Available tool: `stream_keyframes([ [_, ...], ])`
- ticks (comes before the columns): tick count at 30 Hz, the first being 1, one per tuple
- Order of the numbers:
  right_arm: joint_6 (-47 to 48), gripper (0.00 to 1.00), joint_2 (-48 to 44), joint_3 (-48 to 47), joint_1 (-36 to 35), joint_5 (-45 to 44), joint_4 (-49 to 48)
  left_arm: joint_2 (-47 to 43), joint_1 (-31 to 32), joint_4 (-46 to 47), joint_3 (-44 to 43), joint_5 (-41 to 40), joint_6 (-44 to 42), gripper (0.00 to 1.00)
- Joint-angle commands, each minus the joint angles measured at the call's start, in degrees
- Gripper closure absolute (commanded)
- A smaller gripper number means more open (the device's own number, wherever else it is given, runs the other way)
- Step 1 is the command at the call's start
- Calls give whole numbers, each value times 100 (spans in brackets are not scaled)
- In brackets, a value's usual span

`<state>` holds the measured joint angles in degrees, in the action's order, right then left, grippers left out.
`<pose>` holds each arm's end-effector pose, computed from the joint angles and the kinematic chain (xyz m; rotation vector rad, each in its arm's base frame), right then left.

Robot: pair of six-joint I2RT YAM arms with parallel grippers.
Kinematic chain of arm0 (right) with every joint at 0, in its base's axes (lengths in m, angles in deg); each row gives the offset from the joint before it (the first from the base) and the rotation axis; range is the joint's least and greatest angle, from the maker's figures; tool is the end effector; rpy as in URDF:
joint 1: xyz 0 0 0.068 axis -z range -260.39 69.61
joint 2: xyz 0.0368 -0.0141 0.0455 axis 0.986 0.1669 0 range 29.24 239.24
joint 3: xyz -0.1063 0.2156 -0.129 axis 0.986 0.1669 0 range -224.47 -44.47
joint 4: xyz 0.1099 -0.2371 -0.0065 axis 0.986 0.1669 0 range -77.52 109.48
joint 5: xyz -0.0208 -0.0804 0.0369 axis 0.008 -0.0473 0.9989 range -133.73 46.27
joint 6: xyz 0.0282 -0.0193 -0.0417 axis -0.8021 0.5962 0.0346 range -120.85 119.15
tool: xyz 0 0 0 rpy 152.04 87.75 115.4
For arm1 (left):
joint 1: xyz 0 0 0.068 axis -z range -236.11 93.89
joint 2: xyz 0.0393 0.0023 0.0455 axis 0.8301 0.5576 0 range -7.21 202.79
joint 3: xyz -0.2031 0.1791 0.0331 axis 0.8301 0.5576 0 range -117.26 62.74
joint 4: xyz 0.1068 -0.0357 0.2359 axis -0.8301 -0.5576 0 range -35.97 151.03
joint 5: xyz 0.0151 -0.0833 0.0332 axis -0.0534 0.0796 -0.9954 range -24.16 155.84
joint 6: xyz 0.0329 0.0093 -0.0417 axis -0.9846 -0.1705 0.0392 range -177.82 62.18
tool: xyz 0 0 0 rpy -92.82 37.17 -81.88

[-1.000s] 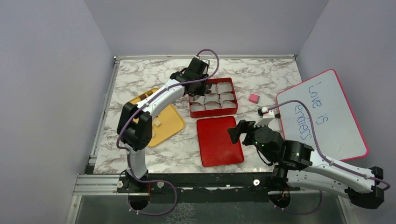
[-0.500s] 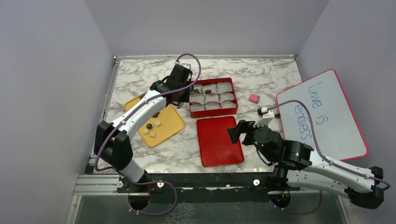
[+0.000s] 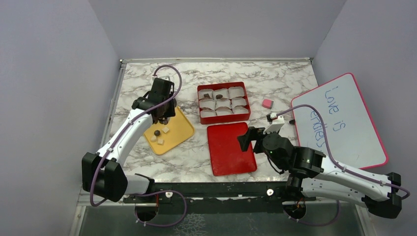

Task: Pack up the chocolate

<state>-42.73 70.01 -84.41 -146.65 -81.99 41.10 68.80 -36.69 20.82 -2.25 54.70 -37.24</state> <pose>0.0824 0.1326 0.2921 -0.0260 2.0056 0.5293 0.2629 -0.0854 0.2968 -0.1084 2.4407 -0.0701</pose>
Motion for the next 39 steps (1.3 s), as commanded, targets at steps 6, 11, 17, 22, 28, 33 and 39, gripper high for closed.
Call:
stream_keyframes([
  [6, 58, 5, 60, -30, 16, -53, -219, -489, -129, -358, 494, -290, 1, 62],
  [11, 74, 5, 133, -55, 16, -24, -260, -452, -205, -360, 593, -272, -10, 62],
  [17, 84, 5, 195, -114, 14, 3, -237, -278, -309, -289, 705, -249, -57, 62],
  [22, 94, 5, 164, -88, 17, -23, -264, -235, -333, -93, 869, -1, -47, 62],
  [28, 129, 5, 260, -104, 15, 26, -348, -157, -342, 193, 1050, 410, -121, 62],
  [33, 137, 5, 294, -114, 9, 29, -350, -201, -342, 306, 1061, 608, -107, 66],
  [39, 121, 5, 256, -50, 17, 29, -384, -175, -342, 309, 1073, 576, -156, 66],
])
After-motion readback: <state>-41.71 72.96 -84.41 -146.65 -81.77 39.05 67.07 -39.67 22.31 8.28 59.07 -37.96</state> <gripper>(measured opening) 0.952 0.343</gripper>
